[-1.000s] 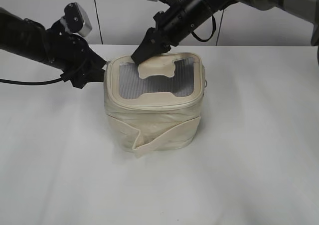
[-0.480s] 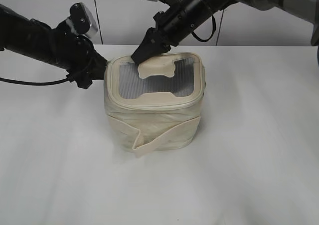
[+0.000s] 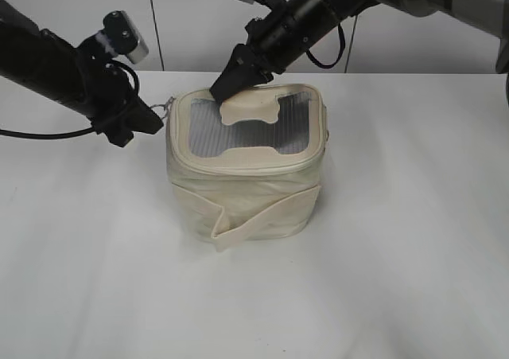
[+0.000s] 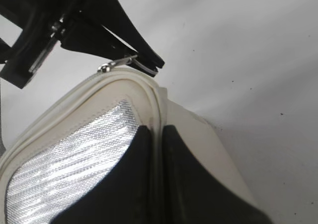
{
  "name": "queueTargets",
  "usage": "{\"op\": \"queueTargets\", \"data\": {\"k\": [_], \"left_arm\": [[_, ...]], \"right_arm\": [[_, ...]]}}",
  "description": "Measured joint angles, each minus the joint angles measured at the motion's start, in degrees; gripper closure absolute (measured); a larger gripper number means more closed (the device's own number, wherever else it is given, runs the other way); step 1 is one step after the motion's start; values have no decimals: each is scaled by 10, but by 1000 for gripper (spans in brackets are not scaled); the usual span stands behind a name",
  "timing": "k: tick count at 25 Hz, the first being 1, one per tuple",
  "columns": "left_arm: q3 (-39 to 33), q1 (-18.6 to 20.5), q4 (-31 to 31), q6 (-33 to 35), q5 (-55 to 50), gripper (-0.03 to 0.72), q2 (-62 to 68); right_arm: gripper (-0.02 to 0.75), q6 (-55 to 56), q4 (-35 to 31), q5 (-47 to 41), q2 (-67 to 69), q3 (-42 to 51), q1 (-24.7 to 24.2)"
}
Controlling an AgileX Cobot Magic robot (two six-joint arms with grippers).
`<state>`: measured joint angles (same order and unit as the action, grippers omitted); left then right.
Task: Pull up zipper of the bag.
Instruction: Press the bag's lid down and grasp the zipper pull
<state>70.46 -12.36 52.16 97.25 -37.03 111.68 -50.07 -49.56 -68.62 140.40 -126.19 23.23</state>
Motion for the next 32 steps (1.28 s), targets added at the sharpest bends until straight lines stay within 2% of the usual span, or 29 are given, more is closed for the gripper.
{"op": "queueTargets", "data": {"k": [5, 14, 16, 21, 23, 26, 27, 29, 32], "left_arm": [[-36, 0, -37, -80, 4, 680, -56], [-154, -5, -24, -116, 9, 683, -173], [-183, -18, -34, -118, 1, 686, -190], [-242, -79, -38, -134, -4, 686, -205], [-254, -98, -38, -136, 22, 686, -206], [-258, -104, -10, -139, 109, 680, -206], [-258, -102, 1, -140, 143, 659, -206], [-257, -89, 18, -141, 177, 568, -206], [-229, -42, 37, -141, 130, 328, -194]], "right_arm": [[693, 42, 8, 9, 0, 0, 0], [693, 79, 8, 14, 0, 0, 2], [694, 92, 10, 21, 0, 0, 1], [694, 105, 12, 27, 0, 0, 1], [694, 105, 12, 27, 0, 0, 1], [696, 105, 12, 27, 0, 0, 1], [696, 105, 12, 27, 0, 0, 1], [696, 105, 12, 26, 0, 0, 1], [696, 103, 12, 26, 0, 0, 1]]}}
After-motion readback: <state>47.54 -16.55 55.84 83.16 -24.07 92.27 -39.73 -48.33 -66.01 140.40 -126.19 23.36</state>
